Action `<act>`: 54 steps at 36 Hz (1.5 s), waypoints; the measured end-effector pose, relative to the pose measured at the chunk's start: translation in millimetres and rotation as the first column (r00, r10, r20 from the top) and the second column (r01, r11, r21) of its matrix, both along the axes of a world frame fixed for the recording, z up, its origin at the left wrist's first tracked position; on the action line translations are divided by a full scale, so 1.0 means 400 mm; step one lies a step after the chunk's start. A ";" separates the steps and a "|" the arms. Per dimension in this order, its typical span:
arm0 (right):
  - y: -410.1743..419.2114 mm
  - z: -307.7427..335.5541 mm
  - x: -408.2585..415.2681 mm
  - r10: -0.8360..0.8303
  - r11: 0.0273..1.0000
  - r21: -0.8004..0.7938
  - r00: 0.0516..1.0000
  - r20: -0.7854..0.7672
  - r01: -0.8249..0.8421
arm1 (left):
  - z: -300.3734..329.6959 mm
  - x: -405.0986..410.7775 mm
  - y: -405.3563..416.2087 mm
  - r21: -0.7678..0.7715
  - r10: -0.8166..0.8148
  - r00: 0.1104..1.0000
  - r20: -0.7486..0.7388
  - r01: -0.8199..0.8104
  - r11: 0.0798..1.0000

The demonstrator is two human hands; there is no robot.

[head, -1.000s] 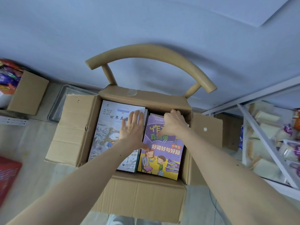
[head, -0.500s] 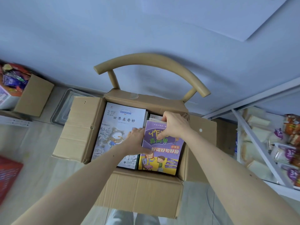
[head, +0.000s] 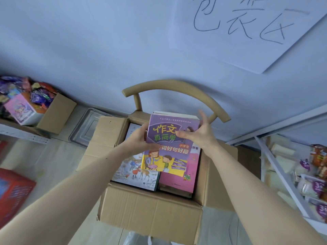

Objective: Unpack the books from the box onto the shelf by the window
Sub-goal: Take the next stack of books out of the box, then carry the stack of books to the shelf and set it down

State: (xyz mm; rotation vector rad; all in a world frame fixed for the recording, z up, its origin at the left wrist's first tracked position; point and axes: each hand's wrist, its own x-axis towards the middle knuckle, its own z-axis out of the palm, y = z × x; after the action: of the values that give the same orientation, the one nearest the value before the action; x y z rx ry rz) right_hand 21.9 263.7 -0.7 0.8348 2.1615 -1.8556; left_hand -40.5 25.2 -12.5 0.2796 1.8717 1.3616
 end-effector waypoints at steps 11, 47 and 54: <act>-0.254 0.089 -0.038 0.333 0.909 -0.255 0.943 -0.029 -0.329 | 0.129 0.061 -0.267 0.146 0.307 0.940 0.150 -0.329 0.933; -2.372 0.905 0.517 0.684 0.281 -0.218 0.355 -0.637 -0.934 | 0.950 1.170 -2.013 0.237 0.884 0.215 -0.416 -0.913 0.333; -2.727 1.059 0.625 0.604 0.160 -0.122 0.195 -0.773 -0.979 | 1.081 1.290 -2.332 0.272 0.844 0.063 -0.532 -0.931 0.241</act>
State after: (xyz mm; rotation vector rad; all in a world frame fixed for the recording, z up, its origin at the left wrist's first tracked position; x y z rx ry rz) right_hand 271.9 -827.1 423.1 -1.1245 1.3163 -1.8795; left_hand 475.5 -907.6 419.9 -0.8924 2.8959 2.0696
